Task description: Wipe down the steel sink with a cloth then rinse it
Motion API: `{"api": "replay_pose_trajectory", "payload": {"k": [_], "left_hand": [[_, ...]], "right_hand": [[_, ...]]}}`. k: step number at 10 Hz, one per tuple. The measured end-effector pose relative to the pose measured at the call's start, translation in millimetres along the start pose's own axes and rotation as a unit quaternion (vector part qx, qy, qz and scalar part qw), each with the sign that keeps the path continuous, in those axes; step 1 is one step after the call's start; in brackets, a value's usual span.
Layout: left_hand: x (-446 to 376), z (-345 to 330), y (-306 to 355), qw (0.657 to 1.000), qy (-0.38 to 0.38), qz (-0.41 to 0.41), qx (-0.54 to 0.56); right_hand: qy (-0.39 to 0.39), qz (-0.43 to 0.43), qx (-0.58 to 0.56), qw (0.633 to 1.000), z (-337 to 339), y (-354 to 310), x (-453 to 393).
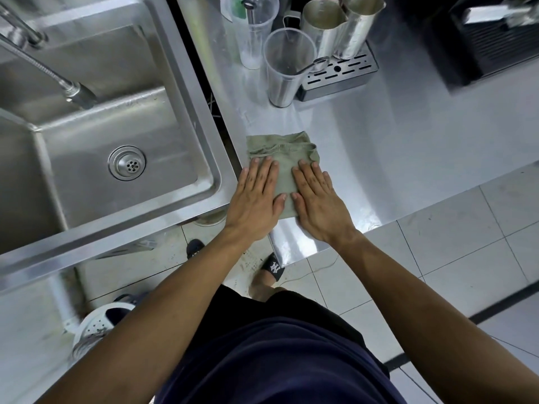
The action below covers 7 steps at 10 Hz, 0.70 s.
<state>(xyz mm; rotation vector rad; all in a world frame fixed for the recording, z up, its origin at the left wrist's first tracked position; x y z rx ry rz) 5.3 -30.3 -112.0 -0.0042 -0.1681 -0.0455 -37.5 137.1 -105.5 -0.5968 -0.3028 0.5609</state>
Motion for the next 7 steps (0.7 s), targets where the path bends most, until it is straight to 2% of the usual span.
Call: {"api": "replay_pose_trajectory", "payload": {"k": [4,6,7], "left_hand": [[2,6,1,0.999,-0.001,0.013,-0.03],[31,29,-1,0.995,0.096,-0.022,-0.006],[74,24,-1,0.994,0.083,-0.058,0.039]], "right_hand": [[0.058,0.038,0.02,0.997,-1,-2,0],[0.149,0.098,-0.018,0.984,18,-25,13],[0.115,0.046,-0.074,0.99,25,-30,48]]}}
Point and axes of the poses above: each hand's wrist, its own x-axis away from the middle knuckle, its own z-axis out of the back of the hand, y = z × x, the point moved 3 cm from there along -x, towards the middle knuckle, and after that the axes turned 15 degrees about -x, right-handed, at the moved point
